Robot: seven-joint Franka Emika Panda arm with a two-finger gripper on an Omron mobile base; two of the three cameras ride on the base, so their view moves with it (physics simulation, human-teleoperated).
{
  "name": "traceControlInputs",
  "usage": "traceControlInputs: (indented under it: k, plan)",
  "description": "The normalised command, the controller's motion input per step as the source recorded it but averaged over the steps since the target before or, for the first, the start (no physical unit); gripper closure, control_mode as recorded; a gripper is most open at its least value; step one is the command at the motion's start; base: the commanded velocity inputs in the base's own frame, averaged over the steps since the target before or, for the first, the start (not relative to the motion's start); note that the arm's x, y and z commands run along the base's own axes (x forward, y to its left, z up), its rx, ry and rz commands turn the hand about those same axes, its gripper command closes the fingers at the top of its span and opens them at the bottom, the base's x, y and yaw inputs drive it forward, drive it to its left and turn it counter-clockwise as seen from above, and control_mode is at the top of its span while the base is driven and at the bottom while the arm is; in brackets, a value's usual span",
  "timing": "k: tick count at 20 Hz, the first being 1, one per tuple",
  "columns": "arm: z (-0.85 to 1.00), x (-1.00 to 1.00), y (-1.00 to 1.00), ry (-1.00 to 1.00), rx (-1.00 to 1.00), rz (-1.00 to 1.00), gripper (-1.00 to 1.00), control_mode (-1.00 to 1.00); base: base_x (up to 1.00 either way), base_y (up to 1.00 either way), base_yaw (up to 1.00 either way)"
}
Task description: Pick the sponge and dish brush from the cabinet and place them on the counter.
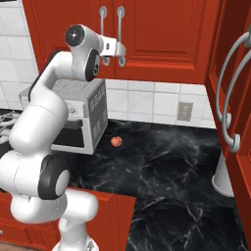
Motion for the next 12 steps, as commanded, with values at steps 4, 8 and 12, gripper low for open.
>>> traceControlInputs:
  k: [4, 8, 12]
  plan:
    - [0.15, -0.12, 0.07, -0.08, -0.04, -0.01, 1.00, -1.00, 0.00, 0.00, 0.00]
    - [0.20, -0.21, 0.19, -0.04, -0.07, -0.02, 1.00, -1.00, 0.00, 0.00, 0.00]
    - [0.21, -0.23, 0.21, -0.08, -0.10, -0.02, 1.00, -1.00, 0.00, 0.00, 0.00]
